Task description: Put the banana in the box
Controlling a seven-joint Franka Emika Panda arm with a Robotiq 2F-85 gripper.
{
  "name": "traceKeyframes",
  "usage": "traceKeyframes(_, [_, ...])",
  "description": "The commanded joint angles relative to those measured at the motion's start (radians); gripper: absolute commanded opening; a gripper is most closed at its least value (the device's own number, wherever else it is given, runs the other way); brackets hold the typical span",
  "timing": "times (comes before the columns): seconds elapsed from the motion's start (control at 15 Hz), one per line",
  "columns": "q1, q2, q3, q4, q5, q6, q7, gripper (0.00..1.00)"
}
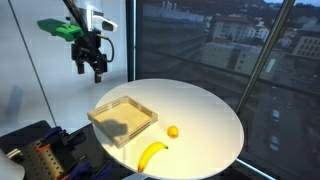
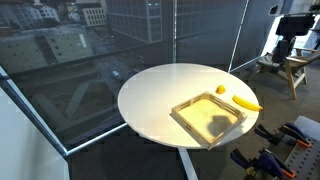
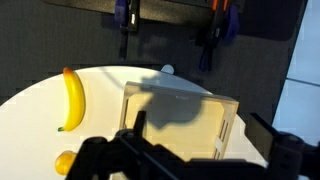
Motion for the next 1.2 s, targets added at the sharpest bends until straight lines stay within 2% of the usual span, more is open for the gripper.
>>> traceKeyframes(0.0, [-0.013, 0.047, -0.006, 0.014, 0.016, 0.052, 0.002, 1.0])
traceKeyframes(0.67, [-0.032, 0.155, -0.018, 0.036, 0.041, 0.186, 0.005, 1.0])
traceKeyframes(1.13, [-0.032, 0.244, -0.022, 0.081, 0.062, 0.239, 0.001, 1.0])
